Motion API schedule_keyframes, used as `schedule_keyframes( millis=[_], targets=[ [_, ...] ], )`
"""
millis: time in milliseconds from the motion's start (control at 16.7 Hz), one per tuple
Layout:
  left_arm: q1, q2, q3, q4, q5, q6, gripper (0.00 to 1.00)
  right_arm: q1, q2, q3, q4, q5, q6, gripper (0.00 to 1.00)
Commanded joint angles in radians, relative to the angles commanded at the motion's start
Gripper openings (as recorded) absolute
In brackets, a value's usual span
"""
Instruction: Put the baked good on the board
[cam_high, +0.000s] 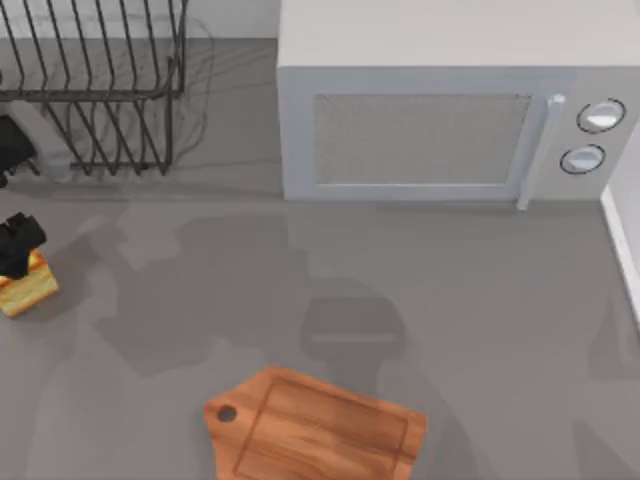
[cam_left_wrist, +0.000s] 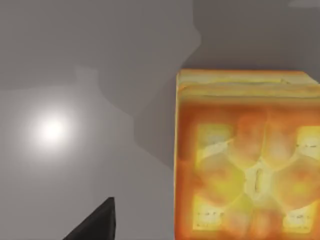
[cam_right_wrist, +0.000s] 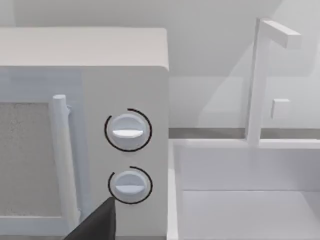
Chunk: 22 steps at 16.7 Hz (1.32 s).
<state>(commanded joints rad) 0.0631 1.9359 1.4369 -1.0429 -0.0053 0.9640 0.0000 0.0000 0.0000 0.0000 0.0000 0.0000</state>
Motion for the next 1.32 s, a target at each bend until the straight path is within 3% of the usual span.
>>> schedule_keyframes(
  millis=[420, 840, 1140, 1320],
  targets=[
    [-0.002, 0.021, 0.007, -0.014, 0.006, 0.015, 1.0, 0.0, 0.0, 0.0, 0.0, 0.0, 0.0, 1.0],
    [0.003, 0.111, -0.118, 0.206, 0.007, 0.019, 1.0, 0.0, 0.0, 0.0, 0.0, 0.0, 0.0, 1.0],
    [0.004, 0.124, -0.137, 0.232, 0.008, 0.02, 1.0, 0.0, 0.0, 0.0, 0.0, 0.0, 0.0, 1.0],
    [0.004, 0.124, -0.137, 0.232, 0.008, 0.02, 0.77, 0.0, 0.0, 0.0, 0.0, 0.0, 0.0, 1.0]
  ],
)
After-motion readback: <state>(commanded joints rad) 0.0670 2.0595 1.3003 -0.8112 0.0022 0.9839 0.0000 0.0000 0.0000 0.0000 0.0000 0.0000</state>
